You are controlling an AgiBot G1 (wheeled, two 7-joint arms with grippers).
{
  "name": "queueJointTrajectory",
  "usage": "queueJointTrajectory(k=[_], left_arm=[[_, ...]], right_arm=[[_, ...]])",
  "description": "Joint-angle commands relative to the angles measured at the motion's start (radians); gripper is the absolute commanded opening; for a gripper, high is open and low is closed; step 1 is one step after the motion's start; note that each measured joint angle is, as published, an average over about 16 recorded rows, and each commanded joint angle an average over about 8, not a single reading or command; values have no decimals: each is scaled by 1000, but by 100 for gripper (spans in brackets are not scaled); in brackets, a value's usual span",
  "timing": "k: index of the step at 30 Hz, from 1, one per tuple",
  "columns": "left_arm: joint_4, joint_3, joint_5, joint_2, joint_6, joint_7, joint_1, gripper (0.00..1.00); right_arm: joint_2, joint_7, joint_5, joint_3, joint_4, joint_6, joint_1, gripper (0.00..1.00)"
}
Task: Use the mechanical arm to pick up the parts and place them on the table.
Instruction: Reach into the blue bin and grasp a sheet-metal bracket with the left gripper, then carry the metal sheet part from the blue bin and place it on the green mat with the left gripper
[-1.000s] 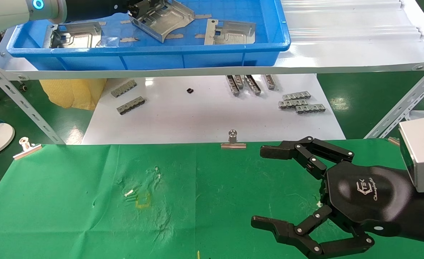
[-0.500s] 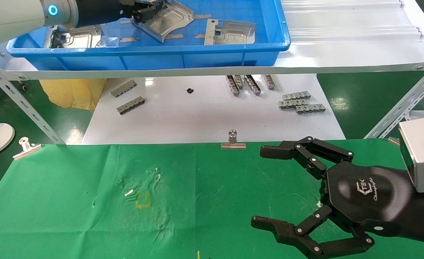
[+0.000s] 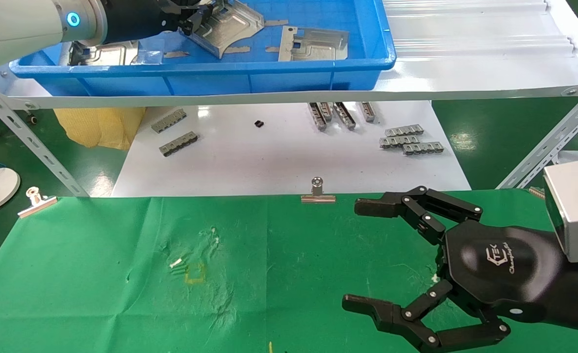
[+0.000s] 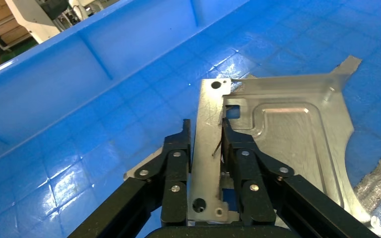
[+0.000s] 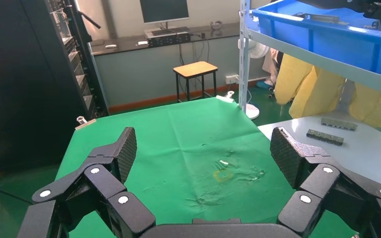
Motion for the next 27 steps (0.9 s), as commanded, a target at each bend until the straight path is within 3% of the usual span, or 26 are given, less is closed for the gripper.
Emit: queueJointTrajectory(k=[1, 13, 21, 27], left_arm=[[-1, 3, 4, -1, 0, -7, 1, 0], [-40, -25, -37, -10, 9, 1, -12, 0], [-62, -62, -92, -27, 58, 87, -17, 0], [-78, -81, -122, -57, 183, 194, -4, 0]], right_arm=[[0, 0, 0, 0, 0, 0, 0, 100], [0, 0, 0, 0, 0, 0, 0, 100], [0, 0, 0, 0, 0, 0, 0, 100], [0, 0, 0, 0, 0, 0, 0, 100]])
